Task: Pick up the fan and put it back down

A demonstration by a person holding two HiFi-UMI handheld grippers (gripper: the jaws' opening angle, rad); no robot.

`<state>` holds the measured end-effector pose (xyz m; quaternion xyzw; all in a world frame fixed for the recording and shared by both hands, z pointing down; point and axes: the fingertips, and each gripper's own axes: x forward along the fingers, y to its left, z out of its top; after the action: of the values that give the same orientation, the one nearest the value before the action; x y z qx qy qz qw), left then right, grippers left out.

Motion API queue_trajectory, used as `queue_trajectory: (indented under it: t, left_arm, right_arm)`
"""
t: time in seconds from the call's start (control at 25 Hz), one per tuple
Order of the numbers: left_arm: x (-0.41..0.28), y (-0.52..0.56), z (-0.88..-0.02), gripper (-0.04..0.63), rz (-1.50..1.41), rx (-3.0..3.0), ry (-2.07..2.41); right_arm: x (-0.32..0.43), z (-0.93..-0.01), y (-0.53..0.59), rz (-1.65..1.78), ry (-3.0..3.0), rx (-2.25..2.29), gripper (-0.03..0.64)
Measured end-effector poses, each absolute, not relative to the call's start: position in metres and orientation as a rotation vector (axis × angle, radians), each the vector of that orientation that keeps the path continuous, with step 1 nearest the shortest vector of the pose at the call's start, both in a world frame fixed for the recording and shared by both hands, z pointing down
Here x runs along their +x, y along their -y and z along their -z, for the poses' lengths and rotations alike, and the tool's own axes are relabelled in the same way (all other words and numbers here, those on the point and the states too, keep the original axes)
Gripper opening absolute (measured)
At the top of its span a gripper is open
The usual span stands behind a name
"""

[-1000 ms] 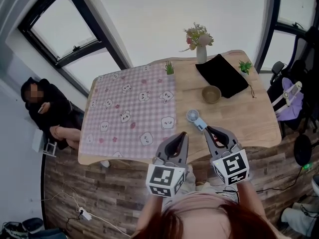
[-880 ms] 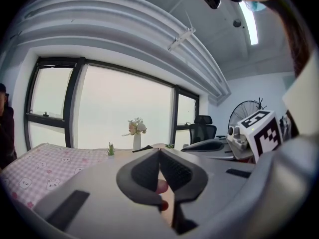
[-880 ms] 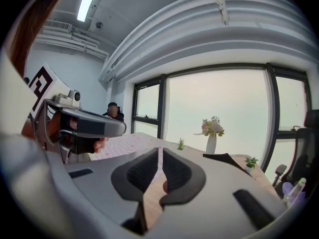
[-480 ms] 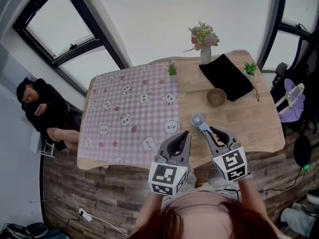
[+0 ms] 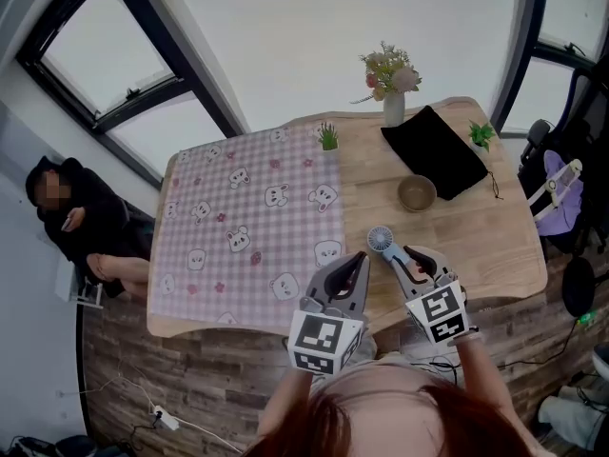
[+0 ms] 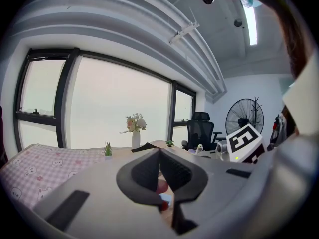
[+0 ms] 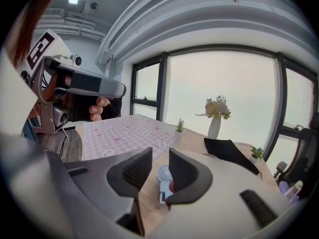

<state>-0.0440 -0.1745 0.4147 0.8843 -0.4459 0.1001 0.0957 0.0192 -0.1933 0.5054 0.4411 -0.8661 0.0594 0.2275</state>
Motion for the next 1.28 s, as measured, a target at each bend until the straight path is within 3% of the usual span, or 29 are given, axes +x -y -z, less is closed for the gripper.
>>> queue_trajectory:
  t: [1.28]
  left_arm:
    - [-0.056,0.232,-0.447,0.011,-0.363,2.58,1.251]
  right_arm:
    - [0.011,-0.639,0.244,-0.34,2.154,1.064,0.206]
